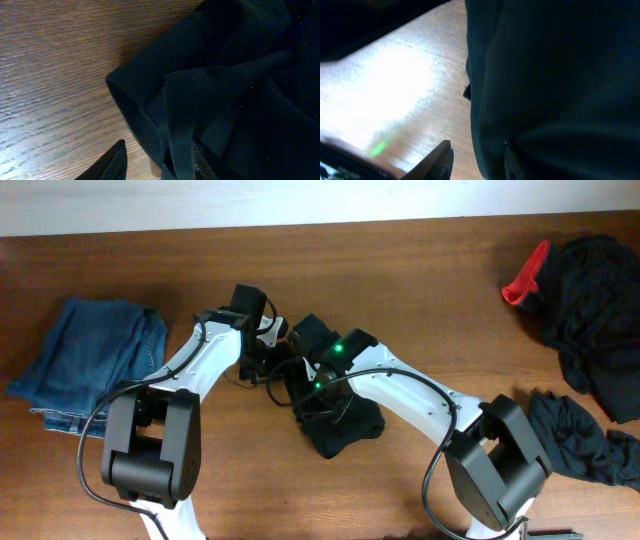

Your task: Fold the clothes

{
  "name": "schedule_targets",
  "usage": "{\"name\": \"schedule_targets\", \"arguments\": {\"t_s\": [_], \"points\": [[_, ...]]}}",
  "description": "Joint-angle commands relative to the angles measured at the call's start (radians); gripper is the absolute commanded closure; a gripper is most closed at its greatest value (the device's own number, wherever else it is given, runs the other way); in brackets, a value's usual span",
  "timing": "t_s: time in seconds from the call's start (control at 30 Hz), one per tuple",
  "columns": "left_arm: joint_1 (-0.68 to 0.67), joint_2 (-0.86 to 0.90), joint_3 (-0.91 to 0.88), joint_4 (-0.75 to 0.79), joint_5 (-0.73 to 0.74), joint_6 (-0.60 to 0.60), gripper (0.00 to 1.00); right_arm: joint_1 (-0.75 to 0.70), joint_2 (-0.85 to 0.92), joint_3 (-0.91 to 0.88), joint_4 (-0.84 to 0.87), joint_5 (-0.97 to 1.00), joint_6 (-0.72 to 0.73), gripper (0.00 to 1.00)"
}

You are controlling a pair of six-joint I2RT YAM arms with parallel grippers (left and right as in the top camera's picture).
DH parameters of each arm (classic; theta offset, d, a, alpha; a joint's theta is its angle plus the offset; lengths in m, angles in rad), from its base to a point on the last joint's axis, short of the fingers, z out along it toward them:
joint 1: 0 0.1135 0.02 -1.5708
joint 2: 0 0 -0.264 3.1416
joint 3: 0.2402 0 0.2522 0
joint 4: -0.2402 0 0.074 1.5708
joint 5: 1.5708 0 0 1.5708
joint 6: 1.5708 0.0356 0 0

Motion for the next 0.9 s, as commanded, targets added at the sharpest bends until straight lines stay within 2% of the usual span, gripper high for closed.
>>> {"name": "schedule_targets", "arguments": {"t_s": [0.0, 0.13, 0.27, 0.37, 0.6, 0.87], "points": [[0.001, -0.020, -0.012, -0.001, -0.006, 0.016, 0.58, 0.000, -0.116, 0.026, -0.015, -0.018, -0.100, 0.60], [0.001, -0.020, -0.012, -0.005, -0.006, 0.016, 0.59, -0.038, -0.207, 0.027, -0.029, -0.016, -0.109, 0.60], [0.001, -0.020, -0.012, -0.008, -0.006, 0.016, 0.58, -0.138, -0.227, 0.026, -0.077, -0.016, -0.105, 0.84], [0.001, -0.020, -0.012, -0.008, -0.003, 0.016, 0.59, -0.206, -0.197, 0.019, -0.092, -0.017, -0.085, 0.95], [0.001, -0.020, -0.012, -0.006, -0.003, 0.016, 0.59, -0.212, -0.049, -0.065, -0.059, -0.181, -0.077, 0.96], [0.001, -0.020, -0.012, -0.004, -0.003, 0.016, 0.59, -0.124, 0.106, -0.164, 0.148, -0.332, 0.137, 0.96]]}}
